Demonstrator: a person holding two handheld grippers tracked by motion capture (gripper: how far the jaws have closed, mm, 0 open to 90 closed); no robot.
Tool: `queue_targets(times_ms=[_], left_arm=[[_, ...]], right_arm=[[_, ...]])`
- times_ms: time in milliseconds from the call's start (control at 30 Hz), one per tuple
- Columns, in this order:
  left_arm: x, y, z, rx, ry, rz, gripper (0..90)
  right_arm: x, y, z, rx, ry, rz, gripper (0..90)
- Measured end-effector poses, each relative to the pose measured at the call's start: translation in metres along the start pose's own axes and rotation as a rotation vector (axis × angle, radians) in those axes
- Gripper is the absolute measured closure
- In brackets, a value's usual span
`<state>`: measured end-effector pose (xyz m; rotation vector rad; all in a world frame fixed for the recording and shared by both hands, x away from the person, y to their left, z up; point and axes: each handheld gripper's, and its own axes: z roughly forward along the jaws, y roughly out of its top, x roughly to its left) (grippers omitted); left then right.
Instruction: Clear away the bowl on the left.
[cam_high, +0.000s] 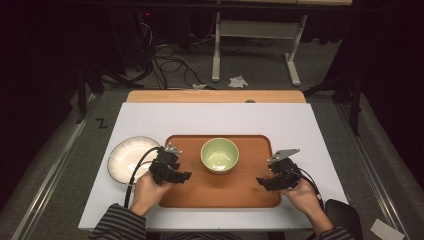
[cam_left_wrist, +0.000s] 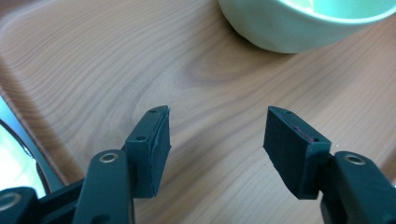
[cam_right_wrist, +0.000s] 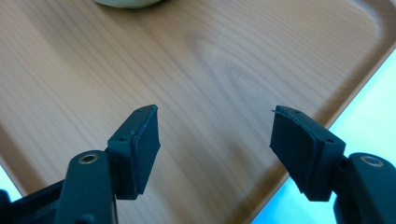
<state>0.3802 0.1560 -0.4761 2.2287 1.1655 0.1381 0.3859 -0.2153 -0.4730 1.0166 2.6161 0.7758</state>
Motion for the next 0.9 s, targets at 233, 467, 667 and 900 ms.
queue_targets(times_ms=[233, 467, 667, 900], left_arm=[[-0.0005, 0.0002, 0.0028, 0.009, 0.001, 0.000, 41.1], [-0.0004, 0.0003, 0.0042, 0.024, -0.002, 0.006, 41.0], [-0.0002, -0.0001, 0.0056, 0.033, -0.003, 0.001, 40.8], [0.0006, -0.0001, 0.0070, 0.039, -0.003, -0.002, 40.7]], right_arm=[[-0.0009, 0.0000, 0.0000, -0.002, -0.002, -0.001, 34.1], [-0.0011, 0.0001, -0.0002, -0.002, -0.007, 0.006, 33.9], [-0.0017, 0.0004, 0.0004, -0.001, -0.005, 0.004, 33.9], [-0.0011, 0.0012, -0.0002, -0.009, -0.009, 0.006, 33.7]])
